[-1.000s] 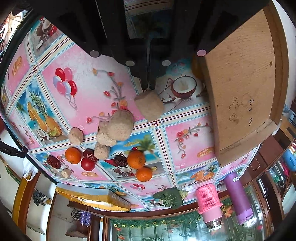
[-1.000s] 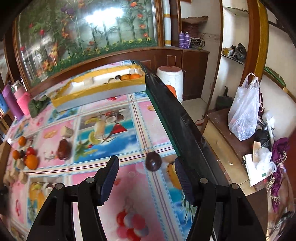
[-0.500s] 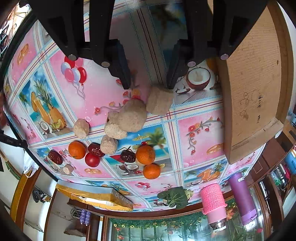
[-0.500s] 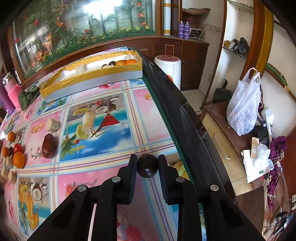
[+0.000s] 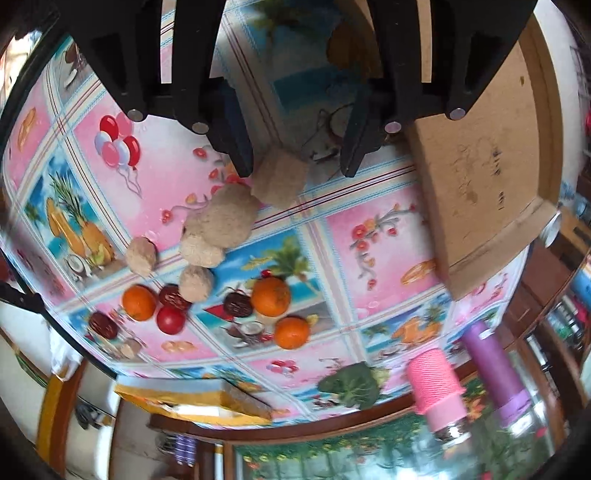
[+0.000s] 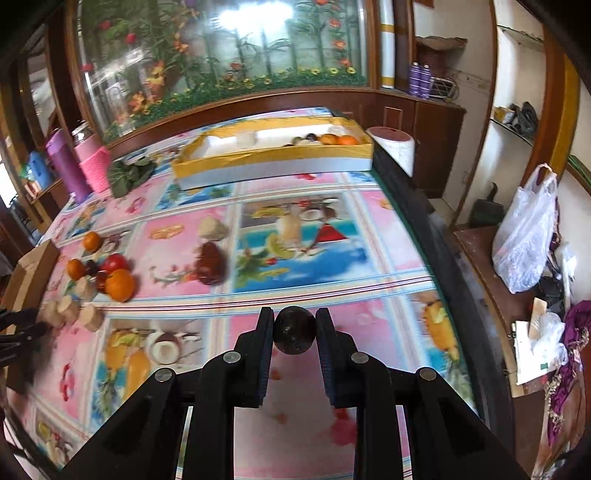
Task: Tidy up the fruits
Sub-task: 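Carry the cake and nut into the cardboard tray and open both tools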
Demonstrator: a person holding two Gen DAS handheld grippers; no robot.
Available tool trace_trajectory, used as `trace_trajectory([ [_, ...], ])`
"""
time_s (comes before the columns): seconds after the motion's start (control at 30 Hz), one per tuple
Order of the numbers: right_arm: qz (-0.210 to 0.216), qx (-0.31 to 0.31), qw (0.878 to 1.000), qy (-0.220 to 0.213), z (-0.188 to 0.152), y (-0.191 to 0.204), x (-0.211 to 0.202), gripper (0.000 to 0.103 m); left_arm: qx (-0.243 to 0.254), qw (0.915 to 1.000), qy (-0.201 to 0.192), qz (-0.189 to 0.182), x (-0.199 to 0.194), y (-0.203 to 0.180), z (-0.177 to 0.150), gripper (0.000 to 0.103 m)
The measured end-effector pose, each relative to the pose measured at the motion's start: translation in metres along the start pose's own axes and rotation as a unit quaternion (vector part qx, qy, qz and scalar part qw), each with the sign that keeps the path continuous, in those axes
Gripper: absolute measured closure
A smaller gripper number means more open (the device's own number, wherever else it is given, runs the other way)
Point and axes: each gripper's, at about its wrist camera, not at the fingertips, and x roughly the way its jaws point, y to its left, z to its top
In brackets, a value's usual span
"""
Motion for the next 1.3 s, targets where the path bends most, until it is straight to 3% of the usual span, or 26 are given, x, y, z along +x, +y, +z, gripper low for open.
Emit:
trace_trajectory([
  [0.13, 0.033, -0.009, 0.999, 0.007, -0.002, 0.023, 0.003, 0.079, 0.025, 0.9997, 0.007, -0.002, 0.008, -0.011, 0.007, 0.056],
  [0.2, 0.047, -0.016, 0.999, 0.012, -0.003, 0.037, 0.004, 0.079, 0.018, 0.9998, 0.007, -0.008, 0.008, -0.013, 0.008, 0.074],
  [0.33, 0.072, -0.039, 0.997, 0.014, -0.006, 0.069, -0.001, 0.079, -0.01, 0.9998, -0.012, -0.011, 0.003, -0.007, 0.004, 0.074],
  [0.5, 0.125, -0.071, 0.99, 0.016, -0.006, 0.126, -0.011, 0.078, -0.083, 0.9944, -0.052, -0.041, -0.035, 0.023, -0.012, 0.074],
  [0.67, 0.198, -0.122, 0.972, 0.019, -0.009, 0.206, -0.025, 0.078, -0.145, 0.9858, -0.084, 0.012, -0.083, 0.076, -0.055, 0.074],
  [0.73, 0.232, -0.147, 0.961, 0.027, -0.015, 0.244, -0.027, 0.078, -0.166, 0.982, -0.079, 0.042, -0.088, 0.099, -0.074, 0.074],
  [0.9, 0.284, -0.209, 0.934, 0.052, -0.038, 0.338, -0.022, 0.078, -0.231, 0.9685, -0.055, 0.073, -0.084, 0.148, -0.12, 0.073],
  [1.03, 0.295, -0.243, 0.921, 0.08, -0.061, 0.389, -0.006, 0.078, -0.253, 0.9623, -0.043, 0.089, -0.079, 0.163, -0.14, 0.073],
  [1.23, 0.277, -0.266, 0.917, 0.111, -0.083, 0.428, 0.02, 0.077, -0.272, 0.9571, -0.051, 0.087, -0.082, 0.173, -0.155, 0.072],
  [1.3, 0.264, -0.282, 0.917, 0.097, -0.088, 0.436, 0.018, 0.075, -0.275, 0.956, -0.06, 0.083, -0.087, 0.172, -0.158, 0.061],
])
